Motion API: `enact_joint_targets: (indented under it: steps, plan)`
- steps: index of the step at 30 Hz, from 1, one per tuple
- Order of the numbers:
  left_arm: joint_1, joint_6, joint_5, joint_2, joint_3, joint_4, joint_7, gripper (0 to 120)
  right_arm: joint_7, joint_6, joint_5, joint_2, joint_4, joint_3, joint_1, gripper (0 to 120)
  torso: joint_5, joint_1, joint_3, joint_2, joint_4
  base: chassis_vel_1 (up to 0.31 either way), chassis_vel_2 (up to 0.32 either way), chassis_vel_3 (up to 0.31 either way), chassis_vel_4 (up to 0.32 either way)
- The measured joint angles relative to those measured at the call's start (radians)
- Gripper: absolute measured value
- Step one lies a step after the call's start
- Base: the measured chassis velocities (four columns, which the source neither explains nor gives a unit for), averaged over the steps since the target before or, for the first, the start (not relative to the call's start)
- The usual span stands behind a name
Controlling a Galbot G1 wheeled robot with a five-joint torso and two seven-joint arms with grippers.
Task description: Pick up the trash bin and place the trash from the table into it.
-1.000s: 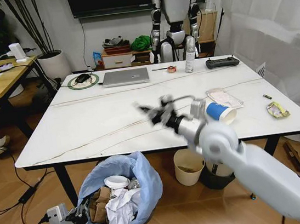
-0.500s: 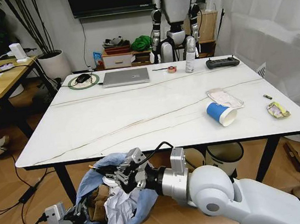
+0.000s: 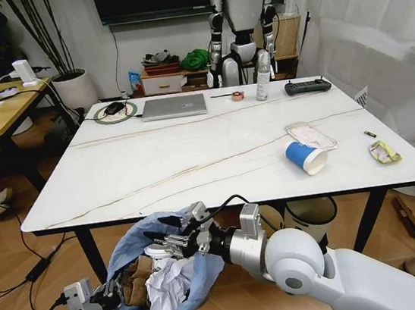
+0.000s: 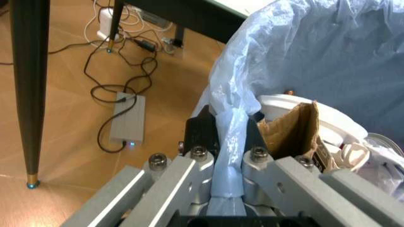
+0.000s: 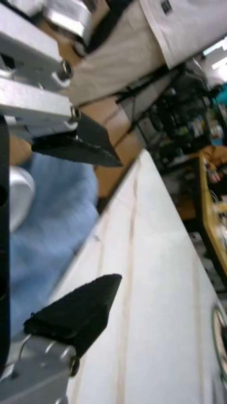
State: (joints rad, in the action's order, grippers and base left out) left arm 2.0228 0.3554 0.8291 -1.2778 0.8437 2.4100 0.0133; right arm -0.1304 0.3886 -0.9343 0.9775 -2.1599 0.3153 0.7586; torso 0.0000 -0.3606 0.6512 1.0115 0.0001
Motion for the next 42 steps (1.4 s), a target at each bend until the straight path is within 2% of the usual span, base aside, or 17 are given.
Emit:
enact_joint_targets:
  steps: [3,4,7,9,10,17,23,30,42]
  plan:
    - [-0.007,0.0,-0.001,0.006,-0.006,-0.007,0.001,0,-0.034,0.015,0.004,0.009,0.013,-0.096,0.006,78,0.0,0.0,0.0,0.0,0.0,0.0,0.0,0.0,0.0]
    - [-0.007,0.0,-0.001,0.006,-0.006,-0.007,0.001,0,-0.034,0.015,0.004,0.009,0.013,-0.096,0.006,78,0.0,0.0,0.0,0.0,0.0,0.0,0.0,0.0,0.0]
    - [-0.019,0.0,0.003,0.018,-0.013,-0.012,0.003,0,-0.078,0.048,0.004,0.008,0.025,-0.226,0.036,93,0.0,0.0,0.0,0.0,0.0,0.0,0.0,0.0,0.0]
    - [-0.023,0.0,0.005,0.027,-0.017,-0.014,0.004,0,-0.102,0.07,0.005,0.003,0.028,-0.301,0.067,98,0.0001,0.0,0.0,0.0,-0.0002,0.0,0.0,0.0,0.0]
    - [-0.023,0.0,0.005,0.027,-0.017,-0.014,0.004,0,-0.102,0.07,0.005,0.003,0.028,-0.301,0.067,98,0.0001,0.0,0.0,0.0,-0.0002,0.0,0.0,0.0,0.0]
    - [-0.044,0.0,0.007,0.052,-0.027,-0.027,0.002,0,-0.233,0.189,0.015,-0.039,-0.015,-0.533,0.168,100,0.0001,0.0,0.0,0.0,-0.0002,0.0,0.0,0.0,0.0]
    - [-0.051,-0.002,0.011,0.051,-0.027,-0.033,-0.001,0,-0.346,0.251,0.024,-0.07,-0.06,-0.584,0.233,100,0.0001,0.0,0.0,0.0,-0.0001,0.0,0.0,0.0,0.0]
    - [-0.052,-0.004,0.015,0.049,-0.022,-0.029,-0.001,0,-0.43,0.273,0.058,-0.06,-0.068,-0.597,0.297,100,0.0002,0.0,0.0,0.0,-0.0001,0.0,0.0,0.0,0.0]
    - [-0.047,-0.006,0.025,0.057,-0.015,-0.023,-0.004,0,-0.493,0.31,0.115,-0.047,-0.067,-0.63,0.332,100,0.0,0.0,0.0,0.0,-0.0001,0.0,0.0,0.0,0.0]
